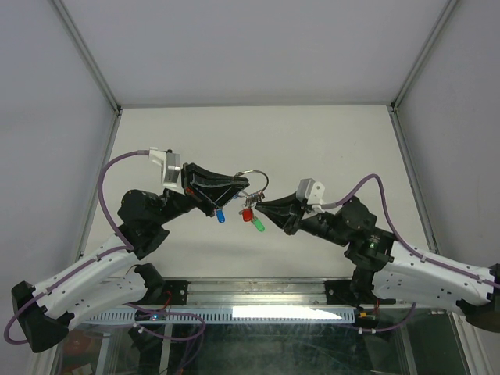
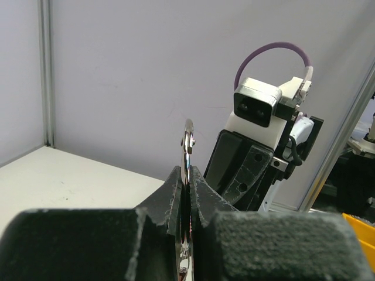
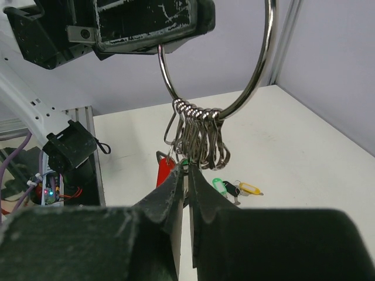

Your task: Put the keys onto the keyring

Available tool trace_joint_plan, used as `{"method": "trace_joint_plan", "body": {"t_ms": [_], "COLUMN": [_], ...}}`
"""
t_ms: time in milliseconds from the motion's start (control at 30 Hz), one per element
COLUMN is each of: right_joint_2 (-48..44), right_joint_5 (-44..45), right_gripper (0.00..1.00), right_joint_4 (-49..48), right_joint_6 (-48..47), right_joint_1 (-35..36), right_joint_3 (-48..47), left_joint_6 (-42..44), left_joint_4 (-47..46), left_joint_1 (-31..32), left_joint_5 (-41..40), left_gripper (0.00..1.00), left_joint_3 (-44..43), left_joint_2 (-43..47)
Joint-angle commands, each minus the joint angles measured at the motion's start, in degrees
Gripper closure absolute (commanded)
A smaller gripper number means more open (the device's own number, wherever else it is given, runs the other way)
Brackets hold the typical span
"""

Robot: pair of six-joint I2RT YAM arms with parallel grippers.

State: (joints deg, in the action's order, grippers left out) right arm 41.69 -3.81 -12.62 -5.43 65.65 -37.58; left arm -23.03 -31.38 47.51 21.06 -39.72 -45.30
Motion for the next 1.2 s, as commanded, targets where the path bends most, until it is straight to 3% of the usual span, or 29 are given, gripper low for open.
{"method": "trace_joint_plan", "body": {"t_ms": [0, 533, 733, 1167], "right_joint_2": [1.28, -1.94, -5.12, -4.04], "right_joint_5": [2.95, 11.34, 15.3, 13.06], "right_gripper": [0.92, 0.86, 0.81, 0.77], "right_joint_4": [-6.05, -7.83, -3.34, -6.08], "right_joint_6": [0.54, -0.46, -4.02, -5.29], "right_joint_1": [1.62, 3.96, 3.96, 3.96], "right_joint_3": [-0.25, 3.02, 2.38, 0.06], "left_joint_6": [0.88, 1.05, 0.99, 0.53], "left_joint_4": [-3.67, -3.38, -3.03, -3.37], "left_joint_1": [-0.56, -0.55, -0.53, -0.52], "left_joint_5": [-1.25, -1.75, -1.64, -1.29], "left_gripper": [1.0, 1.0, 1.0, 1.0], "left_joint_3": [-1.72, -1.72, -1.81, -1.47], "left_joint_2": [0.7, 0.84, 1.09, 1.17]}}
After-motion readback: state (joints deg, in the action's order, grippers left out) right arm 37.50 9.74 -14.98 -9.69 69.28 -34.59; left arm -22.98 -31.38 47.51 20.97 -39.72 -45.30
